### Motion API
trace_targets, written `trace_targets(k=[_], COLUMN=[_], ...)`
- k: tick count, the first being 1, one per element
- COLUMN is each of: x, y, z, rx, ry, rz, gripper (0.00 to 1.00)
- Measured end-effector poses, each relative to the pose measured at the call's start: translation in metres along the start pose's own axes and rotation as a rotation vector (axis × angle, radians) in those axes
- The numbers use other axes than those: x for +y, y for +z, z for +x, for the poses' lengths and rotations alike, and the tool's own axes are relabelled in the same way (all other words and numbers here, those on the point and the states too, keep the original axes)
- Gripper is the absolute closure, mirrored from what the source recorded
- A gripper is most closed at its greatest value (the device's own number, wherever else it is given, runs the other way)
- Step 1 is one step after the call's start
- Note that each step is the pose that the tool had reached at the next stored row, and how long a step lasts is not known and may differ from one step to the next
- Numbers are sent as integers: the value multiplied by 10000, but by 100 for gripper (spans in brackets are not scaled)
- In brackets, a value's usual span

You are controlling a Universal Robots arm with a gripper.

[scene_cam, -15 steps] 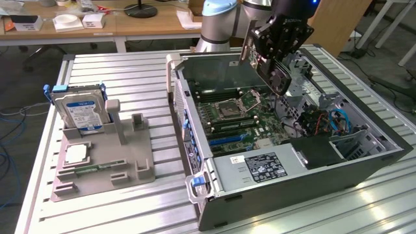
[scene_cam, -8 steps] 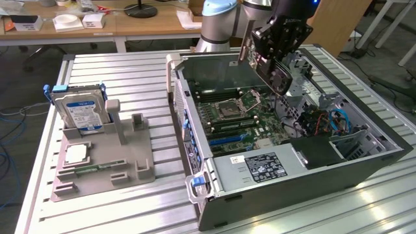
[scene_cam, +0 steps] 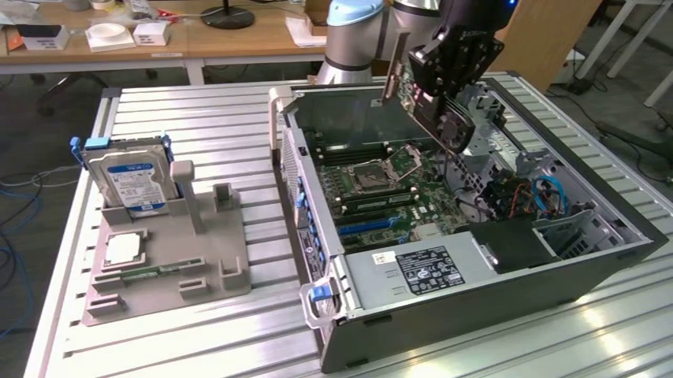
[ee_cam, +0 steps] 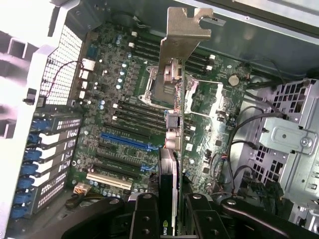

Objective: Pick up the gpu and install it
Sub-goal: 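Insert the gpu into the slot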

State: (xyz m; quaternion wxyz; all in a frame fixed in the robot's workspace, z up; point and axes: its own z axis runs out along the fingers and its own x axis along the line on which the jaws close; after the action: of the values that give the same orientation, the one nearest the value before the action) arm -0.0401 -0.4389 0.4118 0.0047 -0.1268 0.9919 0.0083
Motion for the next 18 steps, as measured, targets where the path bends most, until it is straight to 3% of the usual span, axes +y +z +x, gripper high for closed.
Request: trace_targets(k=[18], x=[0], y=[0], z=[1], rx=[17], ry=[-1128], rz=[-13], gripper=[73])
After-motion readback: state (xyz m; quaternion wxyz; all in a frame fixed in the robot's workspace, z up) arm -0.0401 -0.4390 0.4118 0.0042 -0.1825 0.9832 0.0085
